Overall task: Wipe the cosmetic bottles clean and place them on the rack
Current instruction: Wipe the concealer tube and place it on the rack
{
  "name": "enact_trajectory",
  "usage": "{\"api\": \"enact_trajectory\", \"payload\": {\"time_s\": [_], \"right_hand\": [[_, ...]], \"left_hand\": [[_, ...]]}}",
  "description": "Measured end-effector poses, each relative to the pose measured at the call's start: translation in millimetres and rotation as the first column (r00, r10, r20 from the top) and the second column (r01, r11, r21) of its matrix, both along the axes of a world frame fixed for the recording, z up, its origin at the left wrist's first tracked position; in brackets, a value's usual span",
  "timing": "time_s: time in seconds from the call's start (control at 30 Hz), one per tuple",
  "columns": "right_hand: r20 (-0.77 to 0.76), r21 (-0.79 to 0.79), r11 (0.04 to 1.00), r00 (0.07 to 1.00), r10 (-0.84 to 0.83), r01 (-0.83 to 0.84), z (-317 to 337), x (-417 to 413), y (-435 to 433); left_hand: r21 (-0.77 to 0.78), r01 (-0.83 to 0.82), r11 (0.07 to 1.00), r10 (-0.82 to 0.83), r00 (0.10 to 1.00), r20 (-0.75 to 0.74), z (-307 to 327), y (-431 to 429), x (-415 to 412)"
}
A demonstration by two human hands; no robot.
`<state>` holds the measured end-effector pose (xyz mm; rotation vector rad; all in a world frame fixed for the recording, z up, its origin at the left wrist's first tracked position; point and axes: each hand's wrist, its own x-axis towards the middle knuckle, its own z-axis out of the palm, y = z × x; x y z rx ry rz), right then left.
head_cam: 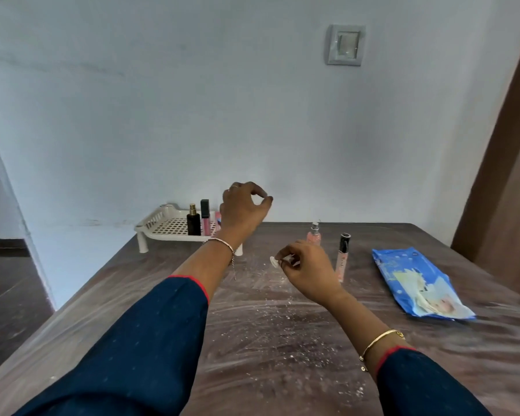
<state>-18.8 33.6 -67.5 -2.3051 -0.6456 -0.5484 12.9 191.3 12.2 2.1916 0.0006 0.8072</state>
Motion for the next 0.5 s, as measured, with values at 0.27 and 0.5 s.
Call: {"api": "enact_trajectory", "payload": {"time_s": [0.27,0.5], "right_hand": [[-0.006,0.117,0.989,0.996,-0.088,0.089,-9.0,-8.6,-63.2],[-0.037,0.132,0.981,0.990,-0.137,0.141,-19.5,-9.6,-96.4]], "left_hand": [[0.049,0.277,0.960,-0.262,0.943,-0.203,-15.5,-92.0,-5.7],[0.061,0.329,0.942,-0.301,0.912,-0.279,-26.0,-128.3,9.7]]}}
